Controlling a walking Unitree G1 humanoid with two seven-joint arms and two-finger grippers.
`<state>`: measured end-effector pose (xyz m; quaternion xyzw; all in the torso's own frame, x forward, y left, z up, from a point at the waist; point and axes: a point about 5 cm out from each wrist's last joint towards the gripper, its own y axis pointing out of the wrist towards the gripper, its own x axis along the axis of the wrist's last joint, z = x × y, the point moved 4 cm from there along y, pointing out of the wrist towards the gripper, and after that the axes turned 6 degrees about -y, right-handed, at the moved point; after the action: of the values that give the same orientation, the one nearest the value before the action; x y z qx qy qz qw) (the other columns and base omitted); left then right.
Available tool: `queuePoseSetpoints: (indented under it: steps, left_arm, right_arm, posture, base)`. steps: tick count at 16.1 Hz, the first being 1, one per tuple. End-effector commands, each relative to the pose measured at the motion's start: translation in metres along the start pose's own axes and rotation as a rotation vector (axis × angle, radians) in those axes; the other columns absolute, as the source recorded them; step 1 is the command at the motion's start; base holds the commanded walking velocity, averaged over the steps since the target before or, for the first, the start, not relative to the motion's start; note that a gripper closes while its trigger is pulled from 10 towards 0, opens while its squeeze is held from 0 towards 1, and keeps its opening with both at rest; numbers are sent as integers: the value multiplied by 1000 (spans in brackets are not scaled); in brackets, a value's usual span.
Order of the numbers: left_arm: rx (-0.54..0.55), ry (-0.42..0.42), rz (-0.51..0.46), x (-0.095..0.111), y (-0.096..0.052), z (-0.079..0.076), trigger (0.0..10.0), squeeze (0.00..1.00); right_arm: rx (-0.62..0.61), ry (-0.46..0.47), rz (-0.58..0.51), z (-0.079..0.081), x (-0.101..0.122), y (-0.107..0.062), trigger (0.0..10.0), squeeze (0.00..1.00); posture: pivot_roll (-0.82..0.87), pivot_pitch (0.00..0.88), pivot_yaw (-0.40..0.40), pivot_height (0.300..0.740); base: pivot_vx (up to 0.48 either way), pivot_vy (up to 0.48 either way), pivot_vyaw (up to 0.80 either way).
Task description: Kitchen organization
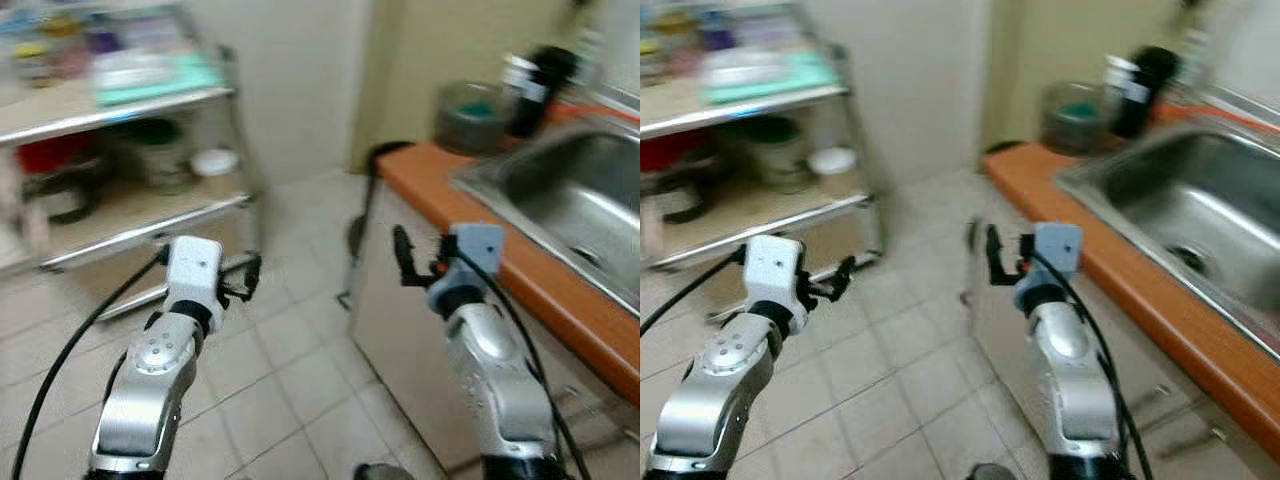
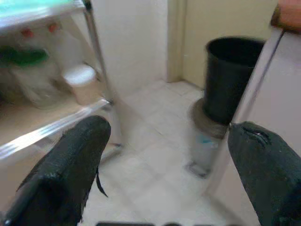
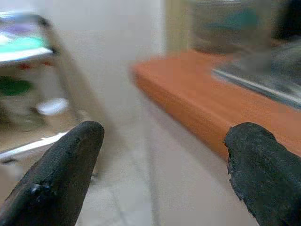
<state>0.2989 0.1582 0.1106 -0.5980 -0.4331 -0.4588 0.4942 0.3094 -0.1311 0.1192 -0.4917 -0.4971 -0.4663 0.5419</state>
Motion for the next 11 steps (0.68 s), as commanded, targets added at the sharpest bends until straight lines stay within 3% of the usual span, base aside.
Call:
queuePoseSetpoints:
  steps: [1,2,4,5,6,8,10,11]
  left_arm:
    - [-3,-71,-18,0,0,1,10000,0]
    - [-16,-72,9,-5,0,0,10000,0]
    - [-14,51,-5,-3,0,3,10000,0]
    - [-16,70,-44,0,-2,1,10000,0]
    - [-23,69,-60,2,-2,-1,10000,0]
    - [-45,39,-102,21,0,-9,10000,0]
    - [-42,22,-178,42,-5,-8,10000,0]
    - [-12,32,-195,44,0,-5,10000,0]
  right_arm:
    - [12,-3,-1,3,0,0,10000,1000]
    - [29,-50,3,5,-4,0,10000,1000]
    - [-2,-11,-31,3,4,-1,10000,1000]
    - [-5,8,-37,1,3,0,10000,1000]
    - [1,14,-43,2,4,1,10000,1000]
    - [80,-36,-133,14,29,8,10000,1000]
    - [35,-10,-184,7,47,8,10000,1000]
    - [-9,-11,-161,1,45,9,10000,1000]
  posture:
    - [27,0,30,740]
    - [29,0,29,740]
    - [17,0,4,740]
    - [47,0,-18,740]
    - [51,0,-20,740]
    - [37,0,-18,740]
    - [-3,0,26,740]
    - [-10,0,44,740]
  base:
    - [0,0,-800]
    - [0,0,-800]
    - [0,0,-800]
    - [0,0,-800]
    - [0,0,-800]
    - [0,0,-800]
    - [0,0,-800]
    - [0,0,-800]
